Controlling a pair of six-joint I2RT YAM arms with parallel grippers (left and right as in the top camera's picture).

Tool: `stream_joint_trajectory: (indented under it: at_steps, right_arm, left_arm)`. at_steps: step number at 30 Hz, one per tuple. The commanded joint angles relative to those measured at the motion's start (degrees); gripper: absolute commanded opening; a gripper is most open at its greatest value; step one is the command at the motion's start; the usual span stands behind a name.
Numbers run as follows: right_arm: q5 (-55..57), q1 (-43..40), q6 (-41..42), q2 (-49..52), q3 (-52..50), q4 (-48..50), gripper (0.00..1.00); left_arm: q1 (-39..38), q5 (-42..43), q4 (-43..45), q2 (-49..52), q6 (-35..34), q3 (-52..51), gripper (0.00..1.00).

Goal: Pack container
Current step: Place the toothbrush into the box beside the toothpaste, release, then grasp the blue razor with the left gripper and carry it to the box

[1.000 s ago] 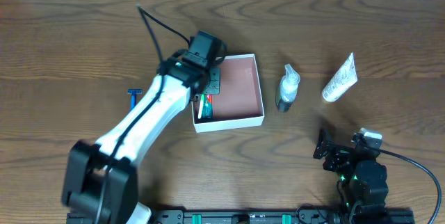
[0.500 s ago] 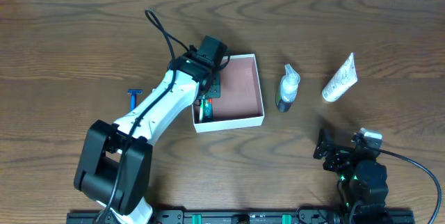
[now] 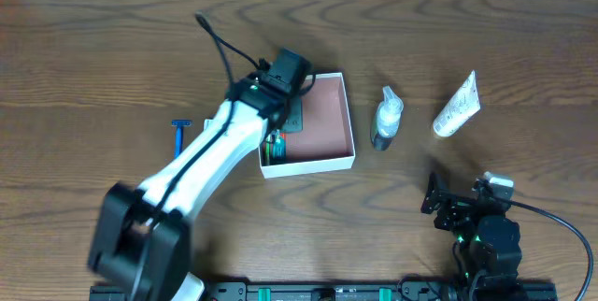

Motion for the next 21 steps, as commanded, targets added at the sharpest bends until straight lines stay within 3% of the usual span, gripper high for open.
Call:
stream_joint_trajectory:
  at_steps: [1, 7, 13, 18, 21]
  right_arm:
    - [0.2, -0.6, 0.4, -0.5, -0.1, -0.1, 0.99]
    - [0.2, -0.6, 0.4, -0.5, -0.1, -0.1, 0.99]
    - [0.2, -0.6, 0.4, -0.5, -0.1, -0.1, 0.99]
    - [0.2, -0.6, 0.4, -0.5, -0.1, -0.1, 0.99]
    - [0.2, -0.6, 0.4, -0.5, -0.1, -0.1, 0.99]
  left_arm:
    - [0.2, -0.4, -0.2, -7.6, 1.0, 3.0, 0.26]
    - [3.7, -9.3, -5.8, -14.6, 2.1, 3.0, 0.43]
    - [17.5, -9.6, -13.5, -12.8, 7.1, 1.2, 0.79]
    - [29.0, 0.8, -13.9, -6.0, 19.9, -1.2, 0.82]
    - [33.4, 3.2, -13.9, -0.8, 23.3, -1.2, 0.82]
